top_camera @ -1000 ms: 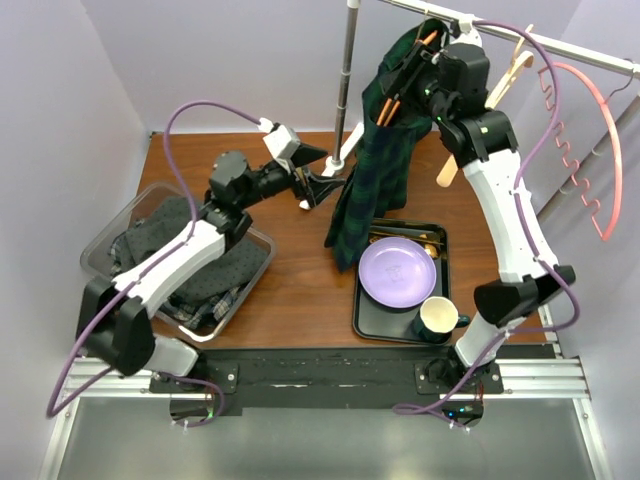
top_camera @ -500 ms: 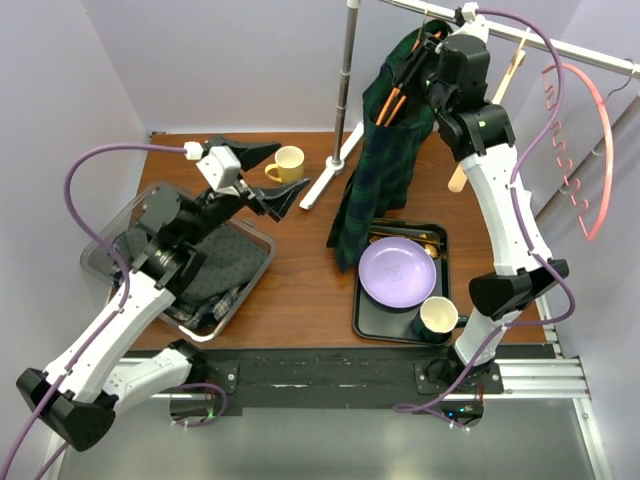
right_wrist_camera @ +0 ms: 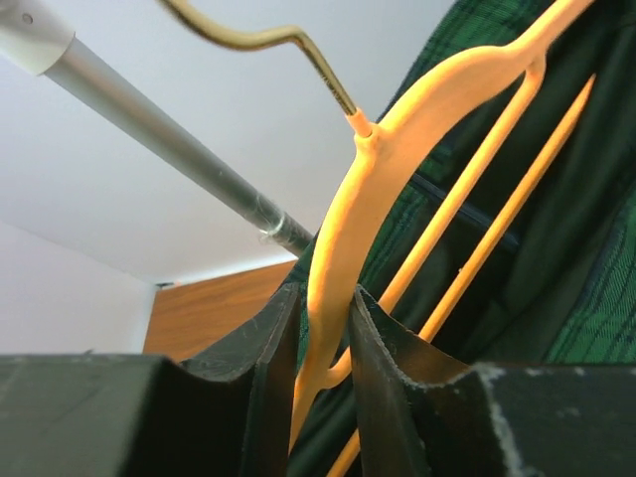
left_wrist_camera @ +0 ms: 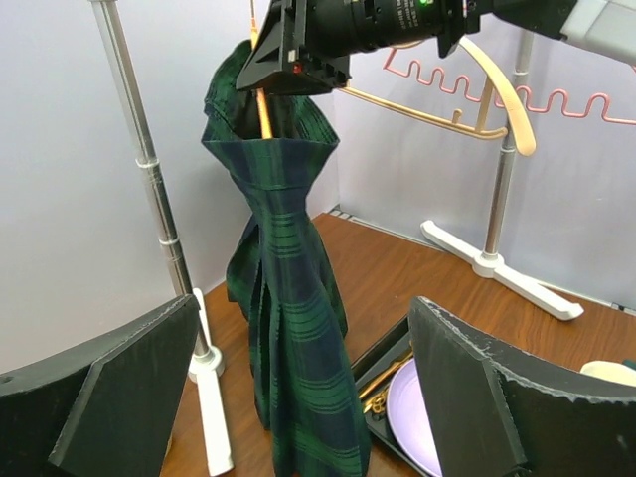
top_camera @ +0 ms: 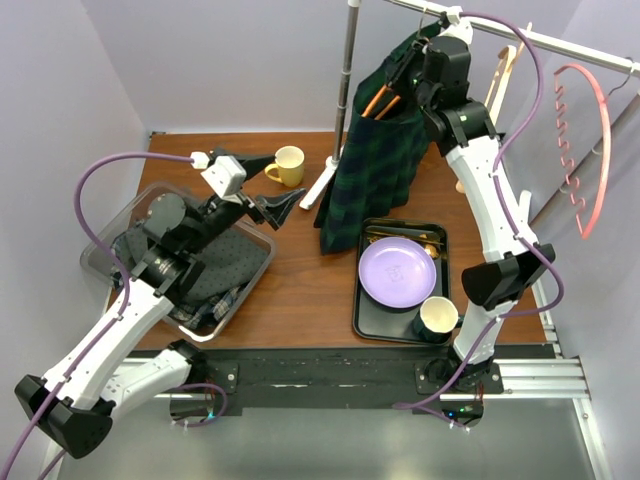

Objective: Remove the skirt from the hanger

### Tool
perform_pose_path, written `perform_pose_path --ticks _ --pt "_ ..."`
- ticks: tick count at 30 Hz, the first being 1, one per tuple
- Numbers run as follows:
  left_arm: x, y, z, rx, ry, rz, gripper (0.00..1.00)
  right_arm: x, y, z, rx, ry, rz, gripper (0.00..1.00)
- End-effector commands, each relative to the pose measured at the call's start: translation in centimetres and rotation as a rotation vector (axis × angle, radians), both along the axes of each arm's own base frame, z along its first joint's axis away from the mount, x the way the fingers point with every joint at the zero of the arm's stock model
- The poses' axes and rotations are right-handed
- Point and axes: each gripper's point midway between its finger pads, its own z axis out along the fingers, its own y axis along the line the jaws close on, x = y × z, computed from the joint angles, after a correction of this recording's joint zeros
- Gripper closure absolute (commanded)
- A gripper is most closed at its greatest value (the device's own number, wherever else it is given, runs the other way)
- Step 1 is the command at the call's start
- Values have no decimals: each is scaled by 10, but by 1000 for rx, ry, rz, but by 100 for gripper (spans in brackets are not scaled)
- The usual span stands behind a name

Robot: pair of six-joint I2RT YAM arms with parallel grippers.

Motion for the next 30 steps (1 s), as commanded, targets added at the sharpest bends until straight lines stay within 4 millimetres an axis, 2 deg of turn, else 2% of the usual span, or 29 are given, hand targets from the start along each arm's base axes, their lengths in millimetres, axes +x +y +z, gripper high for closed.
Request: perform_pose_path --ticks 1,5,8,10,18,21,30 --pt "-2 5 9 -6 -45 23 9 -4 2 40 65 -135 -1 76" --pt "-3 6 9 -9 -48 26 9 -4 5 45 85 -160 14 85" --pt "-3 6 7 -8 -46 26 9 -8 5 58 99 -195 19 92" --pt "-2 6 7 -7 -44 26 9 -14 1 75 112 -237 17 100" --pt "-2 7 6 -8 -44 34 9 -36 -10 121 132 -345 1 100" --pt "-2 7 6 -9 -43 34 8 -43 -16 133 124 -373 -11 100" --pt "1 7 3 -4 -31 42 8 -47 -14 145 106 -410 6 100"
